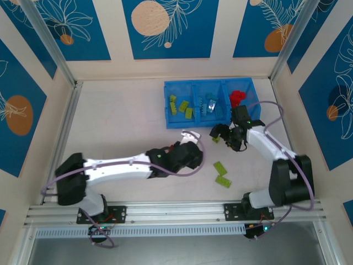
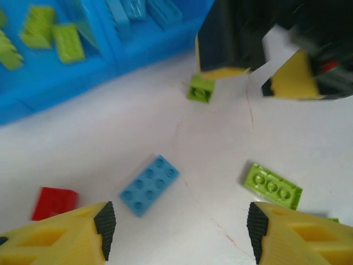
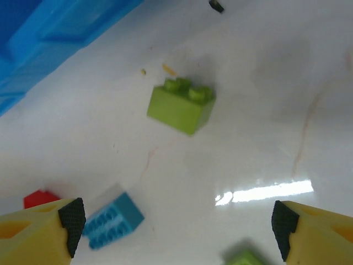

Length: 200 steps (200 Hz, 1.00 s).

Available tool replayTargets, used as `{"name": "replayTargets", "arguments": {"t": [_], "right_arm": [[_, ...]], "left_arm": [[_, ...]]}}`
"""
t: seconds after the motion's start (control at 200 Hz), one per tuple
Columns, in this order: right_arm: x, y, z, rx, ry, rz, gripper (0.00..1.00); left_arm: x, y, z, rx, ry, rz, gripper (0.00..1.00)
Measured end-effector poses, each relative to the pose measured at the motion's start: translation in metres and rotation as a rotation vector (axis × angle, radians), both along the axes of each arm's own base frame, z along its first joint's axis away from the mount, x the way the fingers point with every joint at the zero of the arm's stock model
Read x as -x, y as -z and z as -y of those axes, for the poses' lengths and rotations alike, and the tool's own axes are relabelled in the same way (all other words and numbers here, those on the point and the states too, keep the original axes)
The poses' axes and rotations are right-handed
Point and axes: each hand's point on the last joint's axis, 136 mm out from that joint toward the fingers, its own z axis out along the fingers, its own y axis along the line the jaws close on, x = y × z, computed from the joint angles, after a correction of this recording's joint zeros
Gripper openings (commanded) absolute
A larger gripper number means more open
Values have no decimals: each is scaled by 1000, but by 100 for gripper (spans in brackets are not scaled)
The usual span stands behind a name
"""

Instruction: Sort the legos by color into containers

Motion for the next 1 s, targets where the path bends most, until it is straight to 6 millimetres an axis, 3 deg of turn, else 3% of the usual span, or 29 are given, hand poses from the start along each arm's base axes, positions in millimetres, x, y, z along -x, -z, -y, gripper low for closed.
{"name": "replayTargets", "arguments": {"t": [0.155, 0.365, 0.645, 0.81, 0.91, 1.0], "right_arm": [[-27, 27, 0, 65, 12, -58, 83], [-39, 56, 5, 120, 62, -118, 63], [-36, 58, 8, 134, 99, -119, 42], [-30, 28, -2, 115, 88, -39, 33], [-28, -11, -19, 115, 42, 76, 32], [-25, -52, -52, 113, -56, 204, 30]], "left_arm": [[5, -32, -37, 6, 10, 108, 75], [18, -27, -80, -99, 77, 185, 84], [40, -48, -115, -142, 191, 242, 97], [43, -48, -130, -269, 232, 244, 100], [42, -53, -141, -337, 237, 265, 100], [44, -59, -150, -347, 238, 285, 100]]}}
